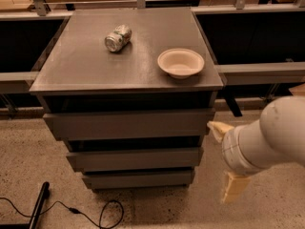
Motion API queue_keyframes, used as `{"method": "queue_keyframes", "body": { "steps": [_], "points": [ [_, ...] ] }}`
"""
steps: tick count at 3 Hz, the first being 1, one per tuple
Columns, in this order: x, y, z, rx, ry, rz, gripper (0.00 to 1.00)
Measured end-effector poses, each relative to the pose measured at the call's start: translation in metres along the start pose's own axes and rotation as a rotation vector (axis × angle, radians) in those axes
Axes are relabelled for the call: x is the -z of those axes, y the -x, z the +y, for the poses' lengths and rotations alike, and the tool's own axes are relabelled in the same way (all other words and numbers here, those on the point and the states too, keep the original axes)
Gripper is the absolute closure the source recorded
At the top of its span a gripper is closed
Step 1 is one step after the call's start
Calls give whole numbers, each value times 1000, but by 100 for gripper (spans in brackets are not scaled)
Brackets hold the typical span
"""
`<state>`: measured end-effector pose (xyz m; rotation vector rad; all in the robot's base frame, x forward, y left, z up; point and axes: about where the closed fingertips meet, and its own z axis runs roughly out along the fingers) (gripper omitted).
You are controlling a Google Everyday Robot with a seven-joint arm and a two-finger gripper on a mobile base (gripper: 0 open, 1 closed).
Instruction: Open bottom drawer
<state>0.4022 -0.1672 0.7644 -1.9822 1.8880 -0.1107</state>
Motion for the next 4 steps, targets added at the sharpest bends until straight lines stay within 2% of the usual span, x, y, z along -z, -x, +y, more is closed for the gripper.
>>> {"method": "queue_keyframes", "body": {
  "steps": [1,2,3,4],
  "points": [
    [-81,-28,16,55,19,-42,0],
    [-141,-41,24,53,36,-113,0],
    [-155,-42,31,43,57,-133,0],
    [-159,-39,30,64,74,-134,0]
  ]
}}
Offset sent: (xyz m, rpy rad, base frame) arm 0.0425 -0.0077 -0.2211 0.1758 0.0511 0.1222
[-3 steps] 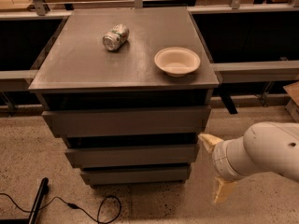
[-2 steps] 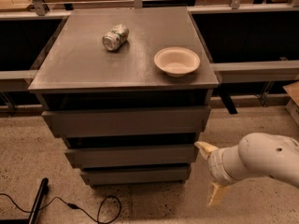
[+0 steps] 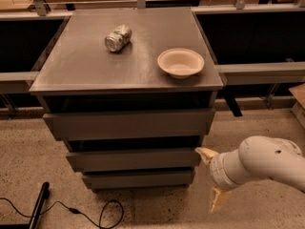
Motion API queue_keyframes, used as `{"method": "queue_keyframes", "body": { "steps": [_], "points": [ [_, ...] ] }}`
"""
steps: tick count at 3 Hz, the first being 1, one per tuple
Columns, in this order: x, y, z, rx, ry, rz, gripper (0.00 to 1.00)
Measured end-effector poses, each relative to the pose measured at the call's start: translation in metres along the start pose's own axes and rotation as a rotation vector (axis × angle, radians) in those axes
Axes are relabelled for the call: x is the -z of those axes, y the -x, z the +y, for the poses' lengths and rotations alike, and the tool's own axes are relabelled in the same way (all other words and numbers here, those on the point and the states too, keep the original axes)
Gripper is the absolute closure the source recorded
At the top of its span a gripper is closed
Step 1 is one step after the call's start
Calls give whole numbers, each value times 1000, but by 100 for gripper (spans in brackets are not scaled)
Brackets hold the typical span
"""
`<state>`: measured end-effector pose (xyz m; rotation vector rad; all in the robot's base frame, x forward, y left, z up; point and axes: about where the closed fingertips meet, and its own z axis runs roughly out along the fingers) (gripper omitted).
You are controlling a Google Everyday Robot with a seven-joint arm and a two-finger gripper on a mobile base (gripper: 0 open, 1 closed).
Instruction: Open bottom drawer
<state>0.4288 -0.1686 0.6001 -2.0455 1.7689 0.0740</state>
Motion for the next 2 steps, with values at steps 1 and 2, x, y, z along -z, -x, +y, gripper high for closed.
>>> {"method": "queue_keyframes", "body": {
  "steps": [1,2],
  "points": [
    [-35,12,-15,87,32,-37,0],
    [-108,22,-4,154,107,-140,0]
  ]
}}
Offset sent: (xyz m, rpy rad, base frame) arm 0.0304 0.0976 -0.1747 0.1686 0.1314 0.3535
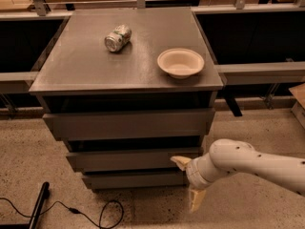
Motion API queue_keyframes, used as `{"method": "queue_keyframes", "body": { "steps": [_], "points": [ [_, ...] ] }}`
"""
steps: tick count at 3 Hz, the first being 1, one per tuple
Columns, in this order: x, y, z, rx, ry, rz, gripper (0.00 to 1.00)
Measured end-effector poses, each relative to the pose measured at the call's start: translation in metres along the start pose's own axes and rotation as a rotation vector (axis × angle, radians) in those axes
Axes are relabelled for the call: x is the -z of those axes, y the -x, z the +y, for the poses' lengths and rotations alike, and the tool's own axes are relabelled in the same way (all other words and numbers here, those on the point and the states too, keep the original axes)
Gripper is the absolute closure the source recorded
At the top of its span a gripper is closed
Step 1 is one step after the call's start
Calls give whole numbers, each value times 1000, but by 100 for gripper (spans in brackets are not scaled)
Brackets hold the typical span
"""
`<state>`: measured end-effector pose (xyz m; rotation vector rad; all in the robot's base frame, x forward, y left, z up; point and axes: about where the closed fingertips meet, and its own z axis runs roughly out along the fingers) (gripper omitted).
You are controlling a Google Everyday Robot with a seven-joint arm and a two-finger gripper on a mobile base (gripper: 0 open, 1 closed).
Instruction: Open bottom drawer
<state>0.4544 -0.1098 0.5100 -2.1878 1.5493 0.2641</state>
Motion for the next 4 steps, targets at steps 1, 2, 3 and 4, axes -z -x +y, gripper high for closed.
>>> {"method": "queue_keyframes", "body": {
  "steps": [1,2,3,4],
  "points": [
    [-63,1,12,41,47,-100,0],
    [-114,-5,29,26,85,-170,0],
    [-154,-10,38,-25,86,-248,0],
    [-185,-12,38,-71,70,-307,0]
  ]
}}
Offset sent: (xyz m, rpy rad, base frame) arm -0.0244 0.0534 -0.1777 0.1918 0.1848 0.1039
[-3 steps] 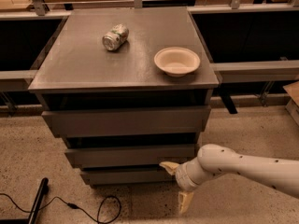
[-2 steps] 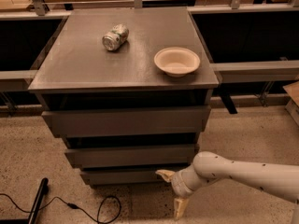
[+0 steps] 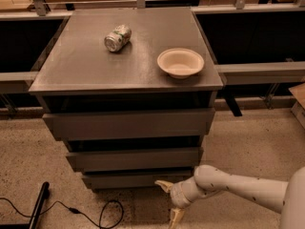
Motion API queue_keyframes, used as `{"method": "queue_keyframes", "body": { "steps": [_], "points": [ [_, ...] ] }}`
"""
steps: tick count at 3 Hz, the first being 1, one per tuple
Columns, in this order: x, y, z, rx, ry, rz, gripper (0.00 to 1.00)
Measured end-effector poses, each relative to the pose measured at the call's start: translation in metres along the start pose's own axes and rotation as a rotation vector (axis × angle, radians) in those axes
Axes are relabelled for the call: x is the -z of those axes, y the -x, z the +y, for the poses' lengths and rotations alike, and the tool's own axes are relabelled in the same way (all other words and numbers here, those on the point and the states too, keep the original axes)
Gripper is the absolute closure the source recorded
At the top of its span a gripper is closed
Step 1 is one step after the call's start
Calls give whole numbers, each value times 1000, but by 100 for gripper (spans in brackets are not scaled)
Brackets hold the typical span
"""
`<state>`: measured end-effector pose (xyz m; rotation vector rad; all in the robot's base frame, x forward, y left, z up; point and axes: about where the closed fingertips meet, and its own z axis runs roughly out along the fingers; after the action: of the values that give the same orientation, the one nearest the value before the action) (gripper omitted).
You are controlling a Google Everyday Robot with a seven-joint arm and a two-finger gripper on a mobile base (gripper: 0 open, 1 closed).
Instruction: Open bottom drawer
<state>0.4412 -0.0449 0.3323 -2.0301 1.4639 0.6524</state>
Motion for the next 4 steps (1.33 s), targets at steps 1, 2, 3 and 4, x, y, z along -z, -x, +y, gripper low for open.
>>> {"method": "queue_keyframes", "body": {
  "steps": [1,2,3,4],
  "points": [
    [-49,-18,-18,-55,-33,-17,0],
    [-50,-19,-18,-56,-34,-17,0],
    [-51,-27,-20,-81,-33,-6,0],
    [-50,-56,-21,-125,-59,19,0]
  ]
}}
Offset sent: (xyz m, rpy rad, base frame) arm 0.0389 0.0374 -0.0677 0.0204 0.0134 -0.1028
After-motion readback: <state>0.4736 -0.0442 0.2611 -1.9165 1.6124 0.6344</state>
